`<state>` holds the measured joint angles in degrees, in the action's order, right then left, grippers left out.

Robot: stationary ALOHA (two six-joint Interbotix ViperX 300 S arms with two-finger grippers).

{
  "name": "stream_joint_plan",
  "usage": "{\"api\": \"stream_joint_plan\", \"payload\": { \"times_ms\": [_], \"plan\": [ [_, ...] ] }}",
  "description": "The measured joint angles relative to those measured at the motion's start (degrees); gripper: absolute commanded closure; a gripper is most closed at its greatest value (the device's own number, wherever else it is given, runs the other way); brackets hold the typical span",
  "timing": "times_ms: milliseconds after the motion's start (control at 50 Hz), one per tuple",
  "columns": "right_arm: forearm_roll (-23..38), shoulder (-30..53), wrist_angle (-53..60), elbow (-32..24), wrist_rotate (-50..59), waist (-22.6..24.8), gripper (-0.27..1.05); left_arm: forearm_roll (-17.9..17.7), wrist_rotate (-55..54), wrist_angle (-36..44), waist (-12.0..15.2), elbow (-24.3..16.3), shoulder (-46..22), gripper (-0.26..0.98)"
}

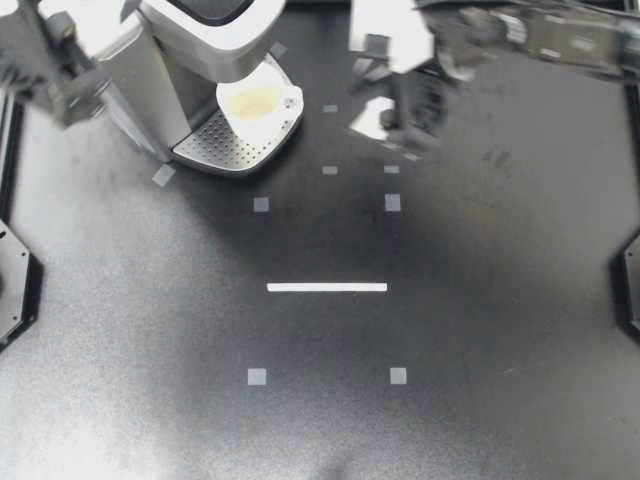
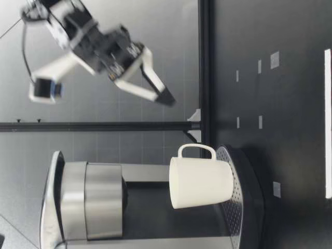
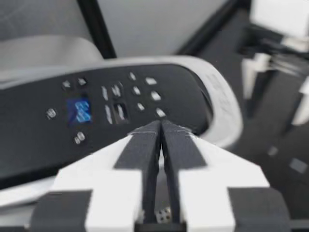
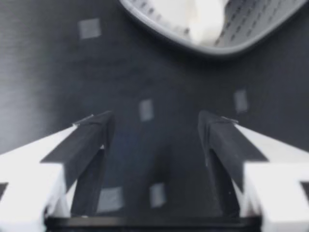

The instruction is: Place the coffee capsule inside the capsule container, then place the cup onto the center of the cup tray.

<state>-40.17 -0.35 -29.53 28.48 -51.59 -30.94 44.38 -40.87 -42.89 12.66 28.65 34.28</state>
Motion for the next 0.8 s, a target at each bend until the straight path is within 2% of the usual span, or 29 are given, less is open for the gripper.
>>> {"api": "stream_joint_plan", "payload": {
  "times_ms": [160,400,620,800],
  "plan": [
    [-2.02,-4.83,-0.09,4.39,3.52,0.70,0.16,0.18,0.44,1.58,2.99,-2.20,-2.99,0.59],
    [-4.75,-8.88,0.97,7.65,4.13,6.33,0.35,0.09,1.76,1.23,6.33,-5.80,-9.05,0.59],
    [-5.71,-10.63,4.04,8.88,3.87,8.35,0.37,-0.79,4.13,-4.57,6.77,-9.67,-13.01,0.59],
    [-5.80,-10.55,4.57,9.32,3.69,8.44,0.37,-1.85,6.42,-6.33,6.86,-11.51,-14.59,0.59]
  ]
}}
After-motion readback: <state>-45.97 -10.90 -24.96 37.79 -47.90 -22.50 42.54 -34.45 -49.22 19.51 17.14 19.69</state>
